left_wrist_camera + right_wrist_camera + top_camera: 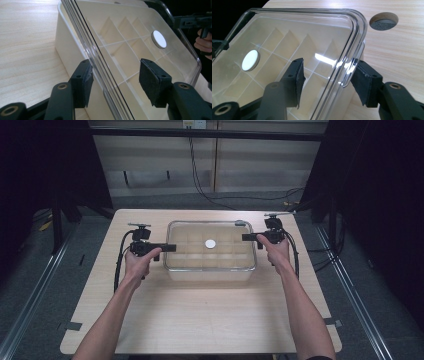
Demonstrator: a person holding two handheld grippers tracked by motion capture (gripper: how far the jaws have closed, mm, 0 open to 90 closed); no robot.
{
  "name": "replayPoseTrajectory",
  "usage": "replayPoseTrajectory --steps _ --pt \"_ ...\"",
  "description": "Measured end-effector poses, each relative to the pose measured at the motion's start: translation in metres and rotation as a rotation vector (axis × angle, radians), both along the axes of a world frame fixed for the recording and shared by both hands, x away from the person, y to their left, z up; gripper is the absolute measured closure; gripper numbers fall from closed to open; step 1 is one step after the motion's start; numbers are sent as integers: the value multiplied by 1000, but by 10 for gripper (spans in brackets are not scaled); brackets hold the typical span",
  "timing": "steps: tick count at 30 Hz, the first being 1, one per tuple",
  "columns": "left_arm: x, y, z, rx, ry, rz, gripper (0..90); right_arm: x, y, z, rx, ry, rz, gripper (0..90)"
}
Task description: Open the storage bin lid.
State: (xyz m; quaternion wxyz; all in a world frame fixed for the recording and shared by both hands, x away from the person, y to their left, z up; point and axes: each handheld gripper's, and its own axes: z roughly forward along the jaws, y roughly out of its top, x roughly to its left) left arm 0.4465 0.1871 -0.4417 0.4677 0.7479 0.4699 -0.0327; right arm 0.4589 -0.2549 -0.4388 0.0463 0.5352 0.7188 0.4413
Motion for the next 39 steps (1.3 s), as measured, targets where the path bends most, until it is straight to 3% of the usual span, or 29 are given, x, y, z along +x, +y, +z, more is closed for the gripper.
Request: replayPoseTrajectory --steps 4,9,12,14,22,33,39 --pt "-2 -1 1 44 -10 -8 509 0 0 1 -5 5 5 475" --pt "-2 2 3 10 -10 -11 524 -2 -1 4 44 -3 30 546" --pt "-2 6 3 -34 -1 -18 554 -2 1 6 59 -20 2 559" --pt "-4 7 3 -49 -12 -19 567 -2 -1 6 73 -15 12 564" --pt "-5 8 5 -52 -14 -12 587 -9 -1 15 69 -27 37 582" --pt "-10 14 16 -59 -38 4 612 -22 -2 26 154 -61 75 658" --pt "-12 13 19 -56 -44 3 618 -27 -4 27 175 -60 76 668"
